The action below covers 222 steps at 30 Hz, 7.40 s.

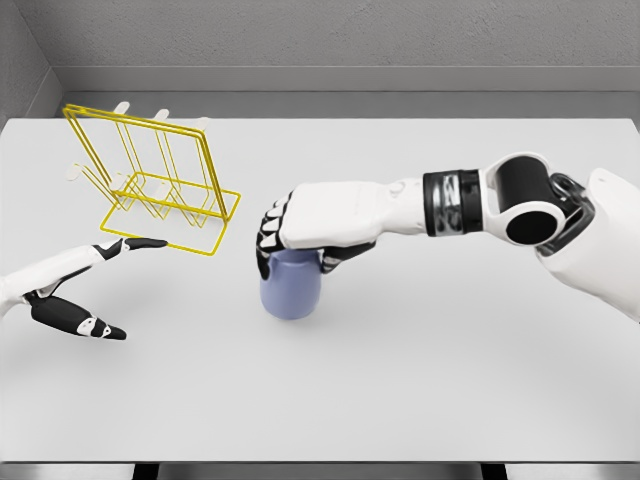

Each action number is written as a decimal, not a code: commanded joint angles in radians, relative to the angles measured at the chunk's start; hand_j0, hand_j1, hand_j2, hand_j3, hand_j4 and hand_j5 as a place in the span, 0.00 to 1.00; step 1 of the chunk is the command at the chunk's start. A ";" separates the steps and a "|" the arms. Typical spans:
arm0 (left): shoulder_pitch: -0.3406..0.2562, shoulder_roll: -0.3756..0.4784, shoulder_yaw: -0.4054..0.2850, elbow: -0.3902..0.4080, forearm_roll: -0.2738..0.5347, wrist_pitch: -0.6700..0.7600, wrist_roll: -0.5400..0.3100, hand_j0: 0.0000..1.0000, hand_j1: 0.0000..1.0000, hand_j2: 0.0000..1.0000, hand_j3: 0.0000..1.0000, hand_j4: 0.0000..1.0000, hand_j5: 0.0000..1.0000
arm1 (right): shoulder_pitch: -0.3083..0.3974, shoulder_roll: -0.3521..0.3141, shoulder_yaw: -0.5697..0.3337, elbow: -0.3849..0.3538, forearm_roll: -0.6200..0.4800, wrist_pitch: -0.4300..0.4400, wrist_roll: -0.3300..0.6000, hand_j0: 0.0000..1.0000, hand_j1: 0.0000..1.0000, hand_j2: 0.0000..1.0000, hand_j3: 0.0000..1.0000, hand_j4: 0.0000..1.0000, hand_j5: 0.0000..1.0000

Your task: Place the cup on the cup holder with both arms

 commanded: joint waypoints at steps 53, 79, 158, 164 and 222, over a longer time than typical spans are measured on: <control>-0.138 -0.116 -0.118 -0.034 0.013 0.203 0.000 1.00 1.00 1.00 1.00 1.00 1.00 | 0.319 -0.350 -0.608 0.003 -0.011 -0.192 -0.001 1.00 1.00 1.00 1.00 1.00 1.00; -0.106 -0.096 -0.211 -0.090 0.038 0.340 0.000 1.00 1.00 1.00 1.00 1.00 1.00 | 0.419 -0.379 -0.614 0.011 -0.009 -0.192 -0.001 1.00 1.00 1.00 1.00 1.00 1.00; -0.190 -0.197 -0.264 -0.067 -0.013 0.228 0.000 0.57 0.57 0.57 0.57 0.57 0.57 | 0.448 -0.376 -0.609 0.077 -0.009 -0.192 -0.001 1.00 1.00 1.00 1.00 1.00 1.00; -0.236 -0.194 -0.253 -0.074 -0.008 0.226 0.000 0.57 0.57 0.57 0.57 0.57 0.57 | 0.446 -0.376 -0.609 0.078 -0.009 -0.192 -0.001 1.00 1.00 1.00 1.00 1.00 1.00; -0.643 -0.103 -0.251 0.144 -0.086 0.228 0.000 0.95 0.95 0.95 0.95 0.95 0.95 | 0.446 -0.376 -0.609 0.100 -0.009 -0.192 -0.001 1.00 1.00 1.00 1.00 1.00 1.00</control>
